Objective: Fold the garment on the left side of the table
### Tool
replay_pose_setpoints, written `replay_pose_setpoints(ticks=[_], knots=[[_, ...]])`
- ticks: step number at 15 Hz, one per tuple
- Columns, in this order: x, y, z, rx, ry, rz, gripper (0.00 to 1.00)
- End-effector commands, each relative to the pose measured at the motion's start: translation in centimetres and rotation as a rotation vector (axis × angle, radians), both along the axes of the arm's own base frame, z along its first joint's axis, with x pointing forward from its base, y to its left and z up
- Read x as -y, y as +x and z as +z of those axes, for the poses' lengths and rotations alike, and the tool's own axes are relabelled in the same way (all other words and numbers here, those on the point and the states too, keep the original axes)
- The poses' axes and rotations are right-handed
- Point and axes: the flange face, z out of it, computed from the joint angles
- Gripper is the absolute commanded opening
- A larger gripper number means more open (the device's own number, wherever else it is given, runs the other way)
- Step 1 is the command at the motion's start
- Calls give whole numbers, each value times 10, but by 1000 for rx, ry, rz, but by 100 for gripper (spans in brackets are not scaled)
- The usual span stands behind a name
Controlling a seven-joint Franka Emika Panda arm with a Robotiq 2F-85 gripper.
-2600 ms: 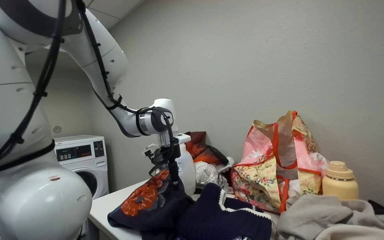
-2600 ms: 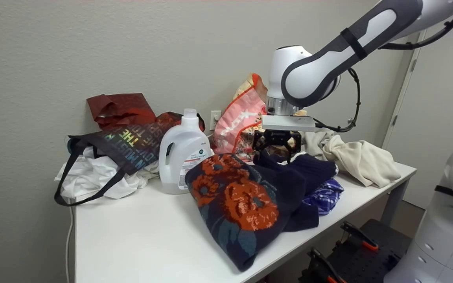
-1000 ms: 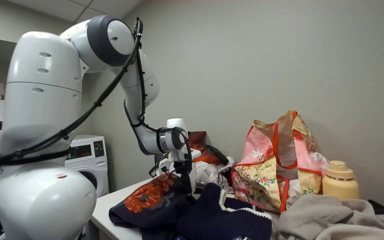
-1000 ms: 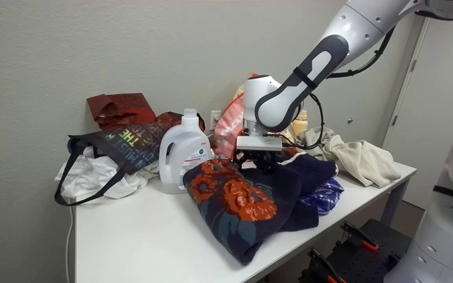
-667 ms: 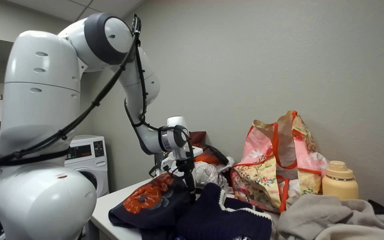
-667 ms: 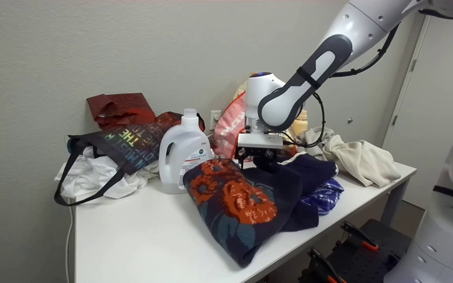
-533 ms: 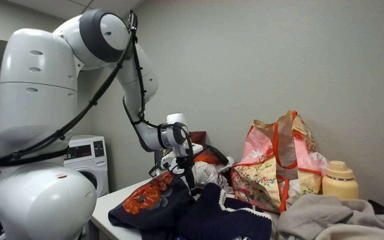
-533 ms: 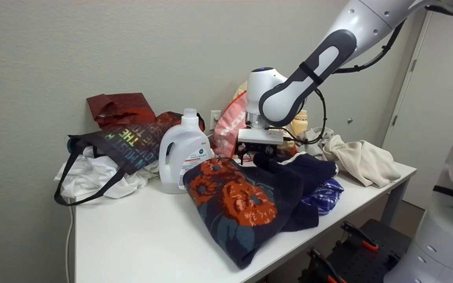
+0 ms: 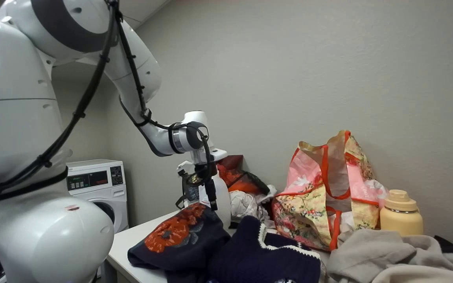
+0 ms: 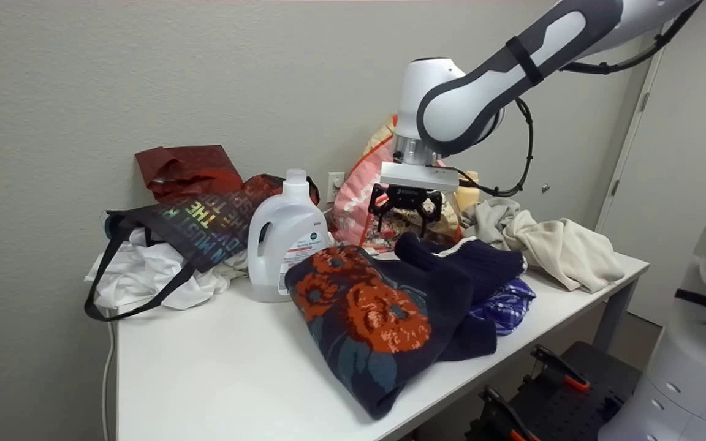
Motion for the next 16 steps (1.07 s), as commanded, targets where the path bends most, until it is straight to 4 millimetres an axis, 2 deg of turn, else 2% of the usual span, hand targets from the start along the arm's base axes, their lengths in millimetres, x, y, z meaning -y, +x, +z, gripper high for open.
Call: replay_pose_setpoints(ticks=[1,4,7,16], knots=[[-18,-31,16,-51,41,93,100],[-33,-41,5,-97,83,180,100],[-41,-43,-20,-145,100,228,100],[-59,-45,-79,-258,98,253,100]])
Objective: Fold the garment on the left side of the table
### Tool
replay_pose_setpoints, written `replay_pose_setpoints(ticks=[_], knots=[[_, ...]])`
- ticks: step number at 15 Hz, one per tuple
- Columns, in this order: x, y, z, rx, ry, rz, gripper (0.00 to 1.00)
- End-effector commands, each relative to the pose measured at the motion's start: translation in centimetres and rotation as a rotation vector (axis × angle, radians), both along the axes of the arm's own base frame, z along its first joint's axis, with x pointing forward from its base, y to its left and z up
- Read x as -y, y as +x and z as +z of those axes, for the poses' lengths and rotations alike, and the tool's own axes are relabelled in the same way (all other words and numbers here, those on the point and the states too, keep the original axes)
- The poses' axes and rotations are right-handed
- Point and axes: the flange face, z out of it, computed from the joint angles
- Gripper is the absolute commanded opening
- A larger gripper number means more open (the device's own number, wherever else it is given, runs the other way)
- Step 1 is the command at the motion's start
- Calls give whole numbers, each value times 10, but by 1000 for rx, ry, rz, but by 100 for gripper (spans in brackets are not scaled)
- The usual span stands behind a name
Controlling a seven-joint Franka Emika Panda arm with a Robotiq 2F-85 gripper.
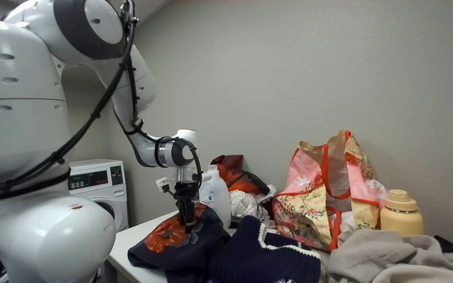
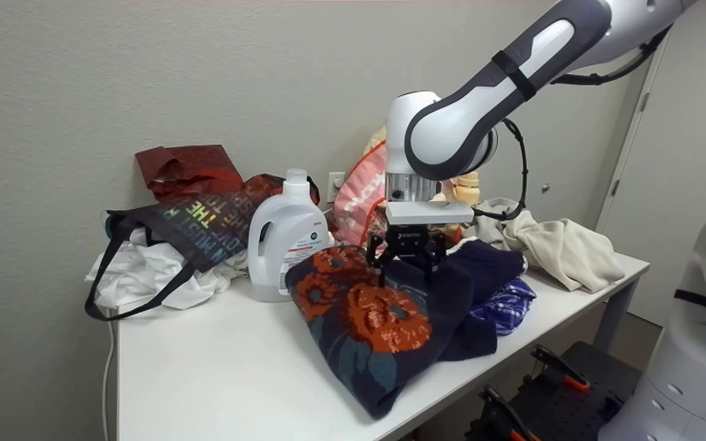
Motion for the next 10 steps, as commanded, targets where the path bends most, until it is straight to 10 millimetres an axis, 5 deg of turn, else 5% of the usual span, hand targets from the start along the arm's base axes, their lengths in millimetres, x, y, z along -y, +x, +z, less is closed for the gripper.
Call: replay_pose_setpoints(ticks=[1,7,10], knots=[[-12,2,-17,-17,25,5,100],[-20,2,-45,-20,9,4,100],[-20,5,-43,4,2,-1,100]])
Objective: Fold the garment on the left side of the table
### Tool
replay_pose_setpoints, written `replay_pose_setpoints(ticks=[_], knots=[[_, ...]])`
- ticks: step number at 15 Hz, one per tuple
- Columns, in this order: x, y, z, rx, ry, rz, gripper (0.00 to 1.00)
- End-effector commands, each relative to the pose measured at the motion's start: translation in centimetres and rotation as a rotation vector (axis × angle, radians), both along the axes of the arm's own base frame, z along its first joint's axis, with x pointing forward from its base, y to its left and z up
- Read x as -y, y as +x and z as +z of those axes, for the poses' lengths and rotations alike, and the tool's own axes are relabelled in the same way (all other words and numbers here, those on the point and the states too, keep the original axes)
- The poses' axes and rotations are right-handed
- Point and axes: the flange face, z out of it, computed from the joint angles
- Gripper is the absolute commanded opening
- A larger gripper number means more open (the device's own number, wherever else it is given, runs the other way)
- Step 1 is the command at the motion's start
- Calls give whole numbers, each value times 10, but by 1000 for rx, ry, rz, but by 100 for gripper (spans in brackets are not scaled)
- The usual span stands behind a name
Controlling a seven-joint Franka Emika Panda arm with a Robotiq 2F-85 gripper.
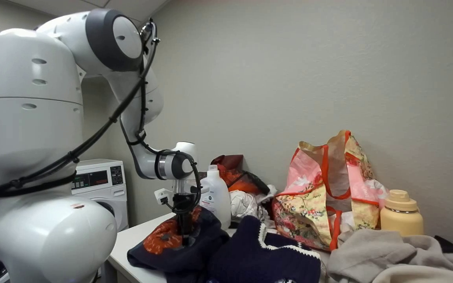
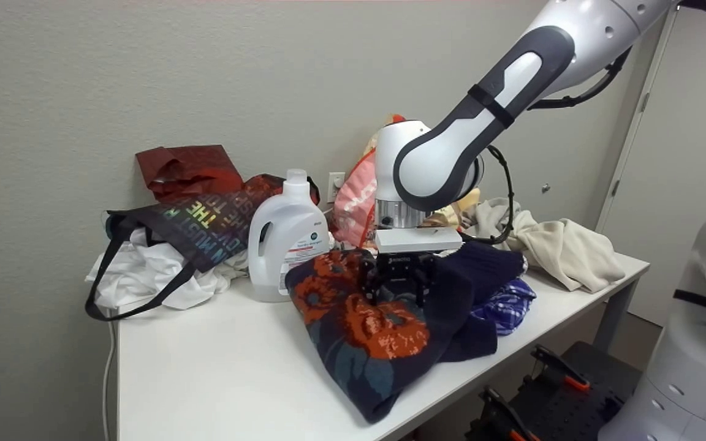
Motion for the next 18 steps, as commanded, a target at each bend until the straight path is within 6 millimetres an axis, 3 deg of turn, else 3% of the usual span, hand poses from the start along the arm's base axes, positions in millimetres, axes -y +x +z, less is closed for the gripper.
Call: replay_pose_setpoints(ticks=[1,6,14,18], knots=[[-3,3,8,36,-7,-24,100],[-3,-8,46,64,-6,-32,100],[3,-33,124,76,-106,16,100],[0,-47,148,61,-114,60,100]])
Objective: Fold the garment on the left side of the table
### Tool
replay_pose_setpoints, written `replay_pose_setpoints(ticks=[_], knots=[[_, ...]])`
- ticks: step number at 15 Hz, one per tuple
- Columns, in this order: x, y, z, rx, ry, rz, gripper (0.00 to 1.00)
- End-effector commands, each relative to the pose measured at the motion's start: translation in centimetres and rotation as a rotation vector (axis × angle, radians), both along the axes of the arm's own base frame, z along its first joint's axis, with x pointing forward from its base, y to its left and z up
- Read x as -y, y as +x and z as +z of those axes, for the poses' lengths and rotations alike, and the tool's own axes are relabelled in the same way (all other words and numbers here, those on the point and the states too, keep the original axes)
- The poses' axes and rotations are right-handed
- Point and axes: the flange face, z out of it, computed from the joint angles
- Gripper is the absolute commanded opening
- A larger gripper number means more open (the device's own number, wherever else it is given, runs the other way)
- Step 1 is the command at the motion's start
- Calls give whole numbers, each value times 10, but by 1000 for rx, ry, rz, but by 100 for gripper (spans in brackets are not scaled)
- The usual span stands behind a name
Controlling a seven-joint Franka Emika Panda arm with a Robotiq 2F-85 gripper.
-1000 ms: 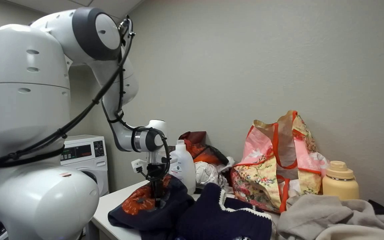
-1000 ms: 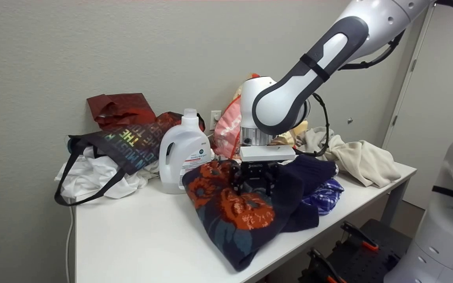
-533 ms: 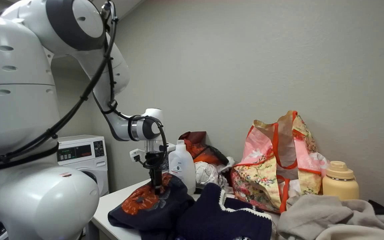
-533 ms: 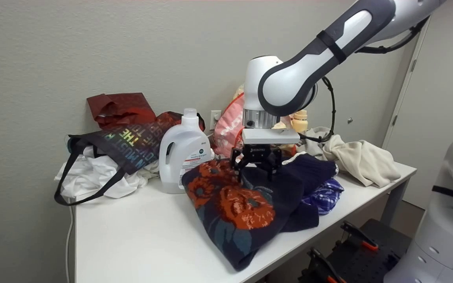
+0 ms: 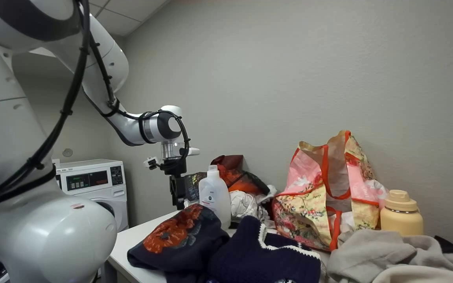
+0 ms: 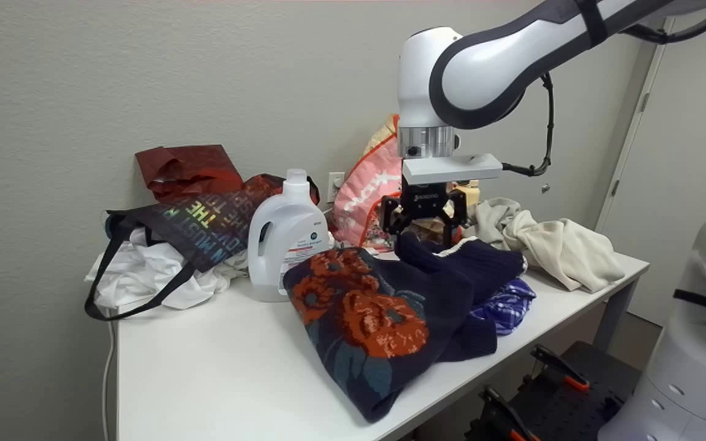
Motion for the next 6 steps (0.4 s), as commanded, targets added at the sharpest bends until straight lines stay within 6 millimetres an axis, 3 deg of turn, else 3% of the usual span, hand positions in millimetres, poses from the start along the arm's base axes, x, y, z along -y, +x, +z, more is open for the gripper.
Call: replay_pose_setpoints(ticks=[1,6], knots=[[-3,-14,21,-2,-26,44,100],[-11,-22,25,22,-31,87,100]])
